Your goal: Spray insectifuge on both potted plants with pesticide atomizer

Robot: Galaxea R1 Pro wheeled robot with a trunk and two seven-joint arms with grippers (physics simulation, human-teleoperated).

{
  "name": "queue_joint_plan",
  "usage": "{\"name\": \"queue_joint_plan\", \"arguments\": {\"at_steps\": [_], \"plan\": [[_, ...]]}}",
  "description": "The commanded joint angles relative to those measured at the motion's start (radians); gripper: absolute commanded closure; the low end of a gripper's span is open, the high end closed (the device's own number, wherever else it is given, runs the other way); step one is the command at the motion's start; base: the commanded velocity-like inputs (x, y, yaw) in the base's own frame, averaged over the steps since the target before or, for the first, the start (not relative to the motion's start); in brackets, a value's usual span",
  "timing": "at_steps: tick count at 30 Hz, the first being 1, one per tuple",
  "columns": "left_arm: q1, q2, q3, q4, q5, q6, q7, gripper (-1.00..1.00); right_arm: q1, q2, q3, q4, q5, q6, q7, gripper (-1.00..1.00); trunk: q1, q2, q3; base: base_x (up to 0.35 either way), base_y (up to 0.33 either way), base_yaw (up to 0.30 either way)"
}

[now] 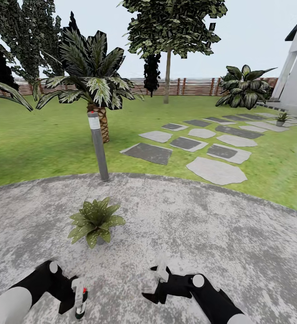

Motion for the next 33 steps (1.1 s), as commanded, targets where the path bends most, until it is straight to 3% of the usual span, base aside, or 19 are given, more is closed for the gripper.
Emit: {"name": "queue_joint_plan", "arguments": {"at_steps": [1, 3, 5, 8, 9, 10, 11, 13, 15, 18, 21, 25, 28, 33], "plan": [[0.004, 0.005, 0.017, 0.011, 0.004, -0.009, 0.064, 1.0, 0.0, -0.006, -0.003, 0.01, 0.01, -0.007, -0.003, -1.0, 0.0, 0.0, -0.001, 0.0, 0.0, 0.0], [0.007, 0.0, 0.077, 0.063, 0.051, -0.006, 0.247, 1.0, 0.0, -0.012, -0.002, 0.022, 0.01, -0.008, -0.043, -1.0, 0.0, 0.0, -0.001, 0.0, 0.0, 0.0], [0.008, -0.011, 0.148, 0.136, 0.142, -0.008, 0.395, 1.0, 0.002, -0.015, -0.003, 0.091, 0.008, -0.009, -0.157, -1.0, 0.0, 0.0, -0.001, 0.0, 0.0, 0.0], [0.013, -0.015, 0.207, 0.197, 0.349, -0.012, 0.538, 1.0, 0.003, -0.022, -0.016, 0.238, -0.007, -0.015, -0.343, -1.0, 0.0, 0.0, -0.001, 0.0, 0.0, 0.0], [0.027, -0.015, 0.213, 0.212, 0.43, -0.016, 0.608, 1.0, 0.003, -0.029, -0.04, 0.26, -0.025, -0.019, -0.388, -1.0, 0.0, 0.0, -0.001, 0.0, 0.0, 0.0], [0.042, -0.015, 0.216, 0.218, 0.486, -0.02, 0.663, 1.0, 0.003, -0.033, -0.063, 0.268, -0.041, -0.023, -0.406, -1.0, 0.0, 0.0, -0.001, 0.0, 0.0, 0.0], [0.069, -0.015, 0.218, 0.223, 0.573, -0.033, 0.751, 1.0, 0.003, -0.037, -0.107, 0.277, -0.06, -0.026, -0.423, -1.0, 0.0, 0.0, -0.001, 0.0, 0.0, 0.0], [0.117, -0.015, 0.219, 0.228, 0.706, -0.105, 0.864, 1.0, 0.003, -0.045, -0.203, 0.283, -0.076, -0.03, -0.475, -1.0, 0.0, 0.0, -0.001, 0.0, 0.0, 0.0], [0.167, -0.015, 0.22, 0.23, 0.815, -0.18, 0.924, 1.0, 0.003, -0.056, -0.306, 0.285, -0.08, -0.031, -0.59, -1.0, 0.0, 0.0, -0.001, 0.0, 0.0, 0.0], [0.195, -0.018, 0.22, 0.232, 0.926, -0.217, 0.977, 1.0, 0.005, -0.081, -0.365, 0.298, -0.081, -0.072, -0.707, -1.0, 0.0, 0.0, -0.001, 0.0, 0.0, 0.0], [0.203, -0.018, 0.22, 0.242, 0.98, -0.225, 1.002, 1.0, 0.006, -0.095, -0.378, 0.347, -0.083, -0.208, -0.78, -1.0, 0.0, 0.0, -0.001, 0.0, 0.0, 0.0], [0.207, -0.017, 0.221, 0.278, 1.049, -0.235, 1.02, 1.0, 0.045, -0.099, -0.381, 0.464, -0.085, -0.463, -0.971, -1.0, 0.0, 0.0, -0.001, 0.0, 0.0, 0.0], [0.223, -0.015, 0.22, 0.284, 1.059, -0.245, 1.022, 1.0, 0.053, -0.093, -0.38, 0.488, -0.084, -0.507, -1.013, -1.0, 0.0, 0.0, -0.001, 0.0, 0.0, 0.0], [0.233, -0.014, 0.22, 0.284, 1.06, -0.246, 1.022, 1.0, 0.058, -0.078, -0.378, 0.569, -0.082, -0.512, -1.013, -1.0, 0.0, 0.0, -0.001, 0.0, 0.0, 0.0]]}}
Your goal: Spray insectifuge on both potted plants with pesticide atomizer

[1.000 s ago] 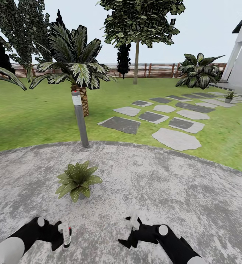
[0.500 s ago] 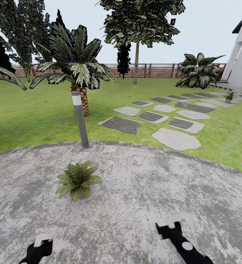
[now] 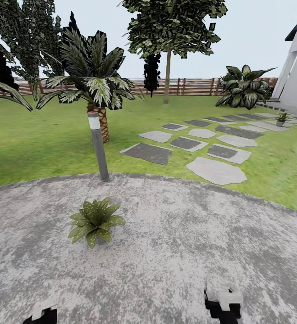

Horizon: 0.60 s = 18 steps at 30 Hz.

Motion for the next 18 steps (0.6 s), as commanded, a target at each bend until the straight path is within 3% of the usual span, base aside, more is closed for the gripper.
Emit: {"name": "queue_joint_plan", "arguments": {"at_steps": [1, 4, 15, 18], "plan": [[0.0, 0.0, 0.001, 0.001, 0.009, -0.003, -0.005, 1.0, -0.001, 0.009, -0.006, 0.005, 0.01, -0.002, -0.006, -1.0, 0.0, 0.0, -0.001, 0.0, 0.0, 0.0], [0.002, -0.001, 0.001, 0.002, 0.009, -0.003, -0.005, 1.0, 0.005, 0.022, -0.006, 0.009, 0.01, -0.002, -0.006, -1.0, 0.0, 0.0, -0.001, 0.0, 0.0, 0.0], [0.003, -0.003, 0.0, 0.002, 0.01, -0.003, -0.005, 1.0, 0.01, 0.024, -0.006, 0.009, 0.011, 0.0, -0.006, -1.0, 0.0, 0.0, -0.001, 0.0, 0.0, 0.0], [0.003, -0.003, 0.0, 0.002, 0.011, -0.003, -0.005, 1.0, 0.038, 0.024, -0.006, 0.009, 0.011, 0.004, -0.006, -1.0, 0.0, 0.0, -0.001, 0.0, 0.0, 0.0]]}}
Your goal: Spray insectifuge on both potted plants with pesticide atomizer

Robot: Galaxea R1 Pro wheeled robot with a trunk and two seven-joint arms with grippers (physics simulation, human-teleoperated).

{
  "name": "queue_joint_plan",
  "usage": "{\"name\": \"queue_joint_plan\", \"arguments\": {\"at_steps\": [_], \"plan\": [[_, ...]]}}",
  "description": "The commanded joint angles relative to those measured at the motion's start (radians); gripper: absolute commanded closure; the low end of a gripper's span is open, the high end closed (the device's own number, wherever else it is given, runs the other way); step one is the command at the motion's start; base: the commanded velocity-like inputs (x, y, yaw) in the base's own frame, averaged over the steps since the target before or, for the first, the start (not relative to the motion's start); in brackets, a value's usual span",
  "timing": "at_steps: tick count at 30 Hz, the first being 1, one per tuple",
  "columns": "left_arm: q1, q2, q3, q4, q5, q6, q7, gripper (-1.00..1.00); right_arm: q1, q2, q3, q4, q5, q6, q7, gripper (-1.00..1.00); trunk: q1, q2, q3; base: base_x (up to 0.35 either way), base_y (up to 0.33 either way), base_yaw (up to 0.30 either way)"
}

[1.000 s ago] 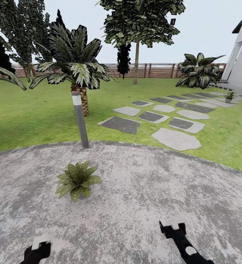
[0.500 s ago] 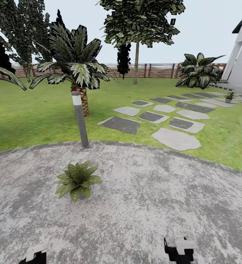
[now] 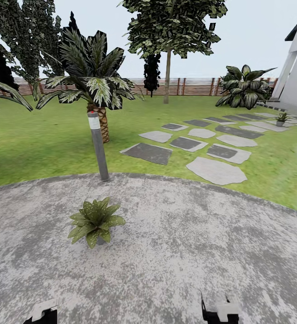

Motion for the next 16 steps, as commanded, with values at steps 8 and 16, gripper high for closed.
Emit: {"name": "queue_joint_plan", "arguments": {"at_steps": [8, 16], "plan": [[-0.001, -0.001, 0.0, -0.002, 0.01, -0.003, -0.005, 1.0, 0.04, 0.0, -0.004, 0.001, 0.011, -0.001, -0.006, -1.0, 0.0, 0.0, -0.001, 0.0, 0.0, 0.0], [-0.001, -0.001, -0.002, -0.008, 0.008, -0.003, -0.007, 1.0, 0.042, 0.0, -0.004, 0.001, 0.011, -0.001, -0.006, -1.0, 0.0, 0.0, -0.001, 0.0, 0.0, 0.0]]}}
